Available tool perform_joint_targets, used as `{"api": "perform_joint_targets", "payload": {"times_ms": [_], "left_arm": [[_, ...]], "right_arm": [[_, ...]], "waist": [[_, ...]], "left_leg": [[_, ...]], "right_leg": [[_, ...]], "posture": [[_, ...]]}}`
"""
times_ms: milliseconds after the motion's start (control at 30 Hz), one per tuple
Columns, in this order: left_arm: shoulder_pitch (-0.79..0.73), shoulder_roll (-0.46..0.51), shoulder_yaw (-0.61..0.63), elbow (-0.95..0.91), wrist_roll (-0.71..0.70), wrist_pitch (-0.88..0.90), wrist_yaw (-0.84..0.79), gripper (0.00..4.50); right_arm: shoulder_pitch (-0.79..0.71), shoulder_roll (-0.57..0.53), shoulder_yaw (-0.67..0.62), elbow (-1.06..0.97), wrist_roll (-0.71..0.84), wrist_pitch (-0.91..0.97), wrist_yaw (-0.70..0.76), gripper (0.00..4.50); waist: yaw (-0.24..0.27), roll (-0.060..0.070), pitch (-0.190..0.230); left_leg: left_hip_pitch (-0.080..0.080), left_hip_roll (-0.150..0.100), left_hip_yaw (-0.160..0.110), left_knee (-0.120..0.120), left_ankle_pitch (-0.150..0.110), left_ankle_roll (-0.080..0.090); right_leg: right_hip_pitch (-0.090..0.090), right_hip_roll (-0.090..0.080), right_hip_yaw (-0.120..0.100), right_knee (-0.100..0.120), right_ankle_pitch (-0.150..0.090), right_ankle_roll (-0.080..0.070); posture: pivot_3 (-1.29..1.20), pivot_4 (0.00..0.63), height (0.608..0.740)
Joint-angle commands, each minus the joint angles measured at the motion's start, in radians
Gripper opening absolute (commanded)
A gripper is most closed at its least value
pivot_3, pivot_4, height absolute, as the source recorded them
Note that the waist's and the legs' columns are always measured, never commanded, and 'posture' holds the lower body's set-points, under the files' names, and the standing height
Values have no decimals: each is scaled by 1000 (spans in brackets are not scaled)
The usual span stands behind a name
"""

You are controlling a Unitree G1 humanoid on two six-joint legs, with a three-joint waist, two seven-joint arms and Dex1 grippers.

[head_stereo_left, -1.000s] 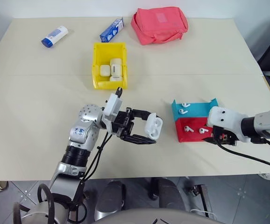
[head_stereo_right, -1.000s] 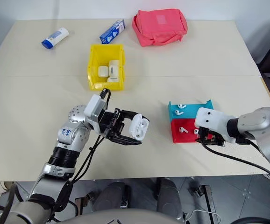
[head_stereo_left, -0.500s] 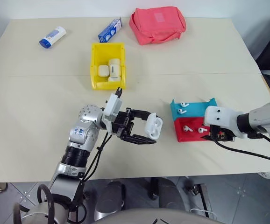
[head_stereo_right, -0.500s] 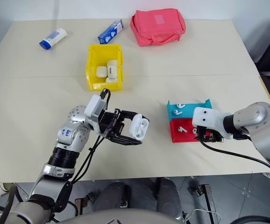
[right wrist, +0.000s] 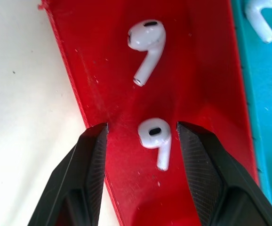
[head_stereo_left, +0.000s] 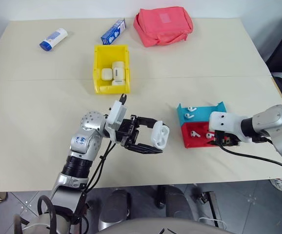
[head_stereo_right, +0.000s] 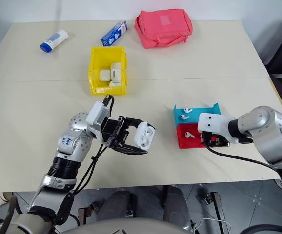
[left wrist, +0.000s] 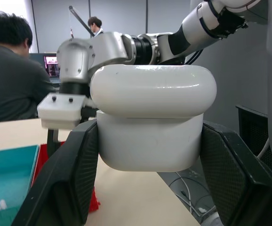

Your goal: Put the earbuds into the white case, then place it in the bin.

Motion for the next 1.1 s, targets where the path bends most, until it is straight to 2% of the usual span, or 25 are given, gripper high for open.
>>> {"api": "perform_joint_targets", "payload": {"times_ms": [33, 600, 700, 833, 1100], "left_arm": [[12, 9, 6, -48, -30, 6, 14, 2792], [19, 30, 8, -67, -36, 11, 40, 2792], [18, 31, 8, -67, -36, 11, 41, 2792], [17, 32, 8, -65, -36, 10, 43, 2792], [0, 28, 10, -40, -35, 4, 35, 2792]], "right_arm": [[-21, 4, -5, 14, -25, -25, 14, 2375], [-24, 24, -4, 46, -64, -59, 52, 2375], [-22, 24, -6, 44, -62, -62, 57, 1796], [-19, 25, -11, 44, -64, -61, 55, 492], [-14, 27, -65, 19, -33, -37, 27, 454]], "waist": [[0, 0, 0], [-1, 0, 0], [-1, 0, 0], [-1, 1, 0], [-1, 1, 0]], "left_leg": [[0, 0, 0, 0, 0, 0], [0, 0, 0, 0, 0, 0], [0, 0, 0, 0, 0, 0], [0, 0, 0, 0, 0, 0], [0, 0, 0, 0, 0, 0]], "right_leg": [[0, 0, 0, 0, 0, 0], [0, 0, 0, 0, 0, 0], [0, 0, 0, 0, 0, 0], [0, 0, 0, 0, 0, 0], [0, 0, 0, 0, 0, 0]], "posture": [[0, 150, 740], [0, 150, 740], [0, 150, 740], [0, 150, 740], [0, 150, 740]]}}
